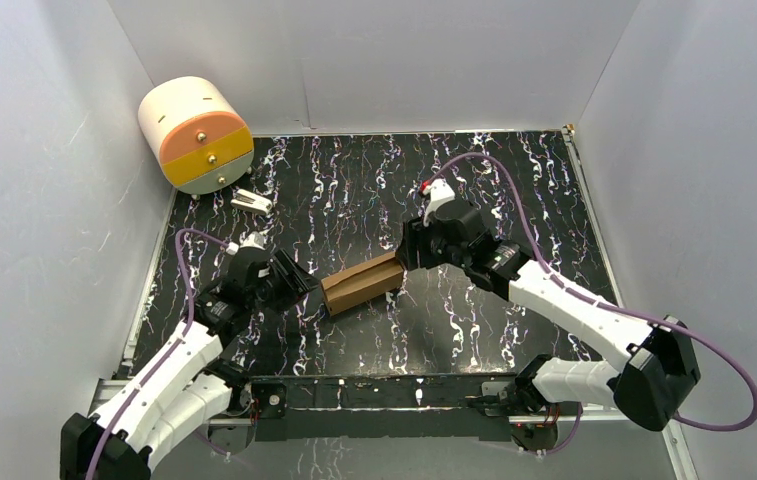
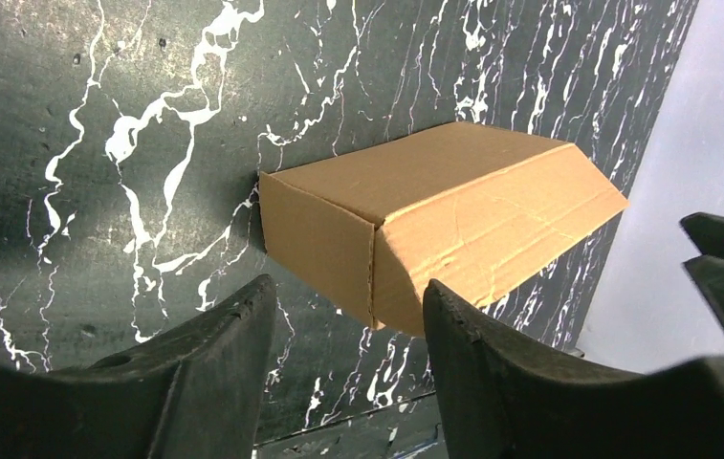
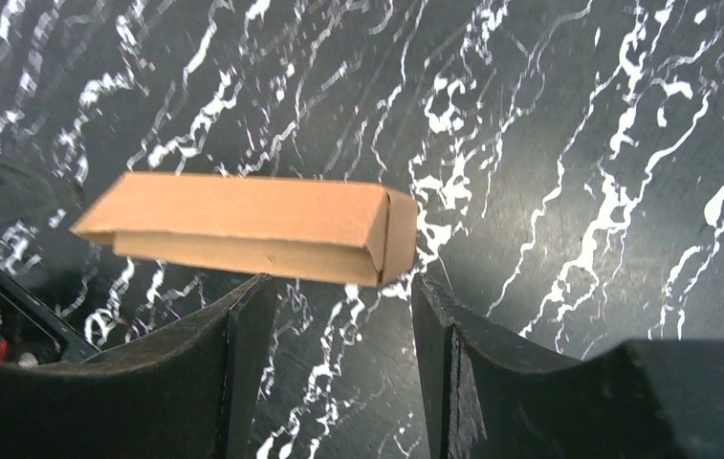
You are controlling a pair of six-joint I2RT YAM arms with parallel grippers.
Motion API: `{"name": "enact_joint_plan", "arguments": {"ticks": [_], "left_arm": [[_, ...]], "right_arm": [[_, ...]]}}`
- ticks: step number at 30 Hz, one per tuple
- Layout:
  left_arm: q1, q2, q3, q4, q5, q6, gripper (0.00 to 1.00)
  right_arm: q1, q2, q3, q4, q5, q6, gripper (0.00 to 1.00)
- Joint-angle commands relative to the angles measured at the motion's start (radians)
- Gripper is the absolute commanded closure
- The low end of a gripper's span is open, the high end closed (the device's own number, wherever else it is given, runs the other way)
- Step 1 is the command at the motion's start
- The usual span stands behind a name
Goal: Fold the paper box
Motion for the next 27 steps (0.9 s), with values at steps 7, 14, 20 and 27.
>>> {"name": "enact_joint_plan", "arguments": {"ticks": [7,14,20,27], "left_arm": [[-0.006,0.002,0.014,0.016,0.098,-0.089,0.37],[-0.006,0.025,-0.035,0.103,0.163,-0.139,0.35],[-0.007,0.051,-0.071,0.166,0.187,-0.155,0.44],[-0.006,0.07,-0.106,0.181,0.165,-0.116,0.57]], "right_arm": [[-0.072,0.119,0.098,0.082,-0.08,0.091,0.42],[-0.074,0.155,0.003,0.156,-0.15,0.117,0.51],[-0.074,0.135,-0.099,0.213,-0.158,0.118,0.61],[-0.074,0.139,-0.157,0.27,-0.184,0.099,0.63]]}}
